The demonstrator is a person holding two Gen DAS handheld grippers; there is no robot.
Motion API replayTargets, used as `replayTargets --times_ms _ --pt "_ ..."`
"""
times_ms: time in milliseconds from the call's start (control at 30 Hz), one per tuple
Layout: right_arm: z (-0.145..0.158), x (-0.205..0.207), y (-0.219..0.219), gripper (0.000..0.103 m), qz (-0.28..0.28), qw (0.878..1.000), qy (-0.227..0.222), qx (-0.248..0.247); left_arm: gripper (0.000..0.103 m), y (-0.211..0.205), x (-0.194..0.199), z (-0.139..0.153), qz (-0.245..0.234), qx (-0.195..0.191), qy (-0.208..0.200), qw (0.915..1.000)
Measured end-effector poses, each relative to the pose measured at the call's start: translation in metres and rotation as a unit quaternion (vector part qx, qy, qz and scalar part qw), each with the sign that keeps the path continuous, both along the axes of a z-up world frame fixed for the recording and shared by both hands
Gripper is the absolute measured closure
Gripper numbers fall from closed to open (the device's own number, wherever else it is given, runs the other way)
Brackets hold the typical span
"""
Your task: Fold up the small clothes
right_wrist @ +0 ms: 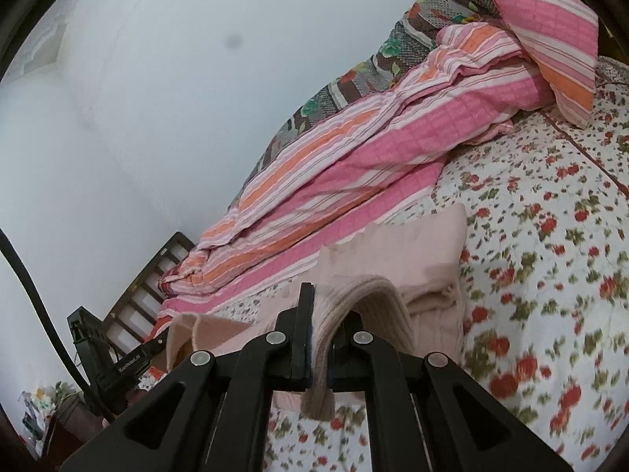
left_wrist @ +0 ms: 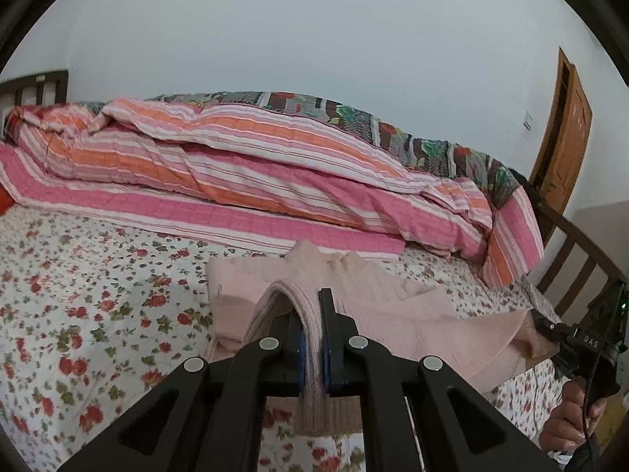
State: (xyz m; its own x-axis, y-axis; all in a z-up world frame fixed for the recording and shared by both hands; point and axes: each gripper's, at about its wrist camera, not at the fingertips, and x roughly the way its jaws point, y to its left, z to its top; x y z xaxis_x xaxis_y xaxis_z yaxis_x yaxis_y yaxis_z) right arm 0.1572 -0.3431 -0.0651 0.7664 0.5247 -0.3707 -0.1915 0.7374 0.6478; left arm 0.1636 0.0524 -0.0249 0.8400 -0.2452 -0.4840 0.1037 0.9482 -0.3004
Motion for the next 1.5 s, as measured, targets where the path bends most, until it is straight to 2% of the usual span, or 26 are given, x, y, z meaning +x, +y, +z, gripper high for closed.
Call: replayTargets --times_ms 67,333,567,700,800,833,900,967,1033,1100,1167,1333,1500 --pt "-0.003 0.011 -0.001 0.098 0.000 1.000 0.005 0.004 0.097 0.005 0.010 -0.006 0.002 -0.015 0.002 0.9999" --pt "-0.015 0.065 0.006 0.098 -0.014 0.999 0.030 0.000 0.097 0.010 0.065 -0.034 0.012 -0.016 0.024 0.9995" --pt "-0.035 0.126 0.012 0.098 -0.022 0.997 0.080 -0.003 0.096 0.023 0.129 -0.062 0.039 -0.043 0.070 0.9958" --pt "-0.050 0.155 0.021 0.098 -0.031 0.993 0.107 -0.040 0.096 0.023 0.159 -0.080 0.042 -0.053 0.098 0.9929" --pt "-0.065 0.175 0.024 0.090 -0.040 0.989 0.130 -0.057 0.094 0.020 0.179 -0.090 0.023 -0.067 0.111 0.9913" --pt "-0.071 0.182 0.023 0.079 -0.045 0.987 0.146 -0.057 0.092 0.019 0.184 -0.091 0.018 -0.071 0.113 0.9909" --pt "-0.080 0.188 0.020 0.072 -0.047 0.985 0.162 -0.044 0.090 0.017 0.191 -0.092 0.022 -0.068 0.130 0.9889" --pt "-0.080 0.183 0.019 0.072 -0.045 0.985 0.159 -0.048 0.082 0.018 0.190 -0.093 0.022 -0.069 0.135 0.9882" --pt "-0.074 0.169 0.022 0.065 -0.046 0.985 0.143 -0.080 0.053 0.019 0.183 -0.092 0.025 -0.063 0.123 0.9901" --pt "-0.068 0.153 0.024 0.065 -0.046 0.985 0.129 -0.105 0.039 0.024 0.170 -0.089 0.027 -0.059 0.104 0.9925" --pt "-0.062 0.136 0.024 0.065 -0.042 0.985 0.116 -0.118 0.039 0.030 0.158 -0.088 0.031 -0.064 0.098 0.9927" --pt "-0.052 0.084 0.030 0.062 -0.024 0.984 0.093 -0.153 0.039 0.038 0.125 -0.091 0.028 -0.056 0.121 0.9907" --pt "-0.052 0.042 0.042 0.060 0.017 0.979 0.087 -0.181 0.039 0.039 0.073 -0.097 -0.002 -0.061 0.121 0.9908"
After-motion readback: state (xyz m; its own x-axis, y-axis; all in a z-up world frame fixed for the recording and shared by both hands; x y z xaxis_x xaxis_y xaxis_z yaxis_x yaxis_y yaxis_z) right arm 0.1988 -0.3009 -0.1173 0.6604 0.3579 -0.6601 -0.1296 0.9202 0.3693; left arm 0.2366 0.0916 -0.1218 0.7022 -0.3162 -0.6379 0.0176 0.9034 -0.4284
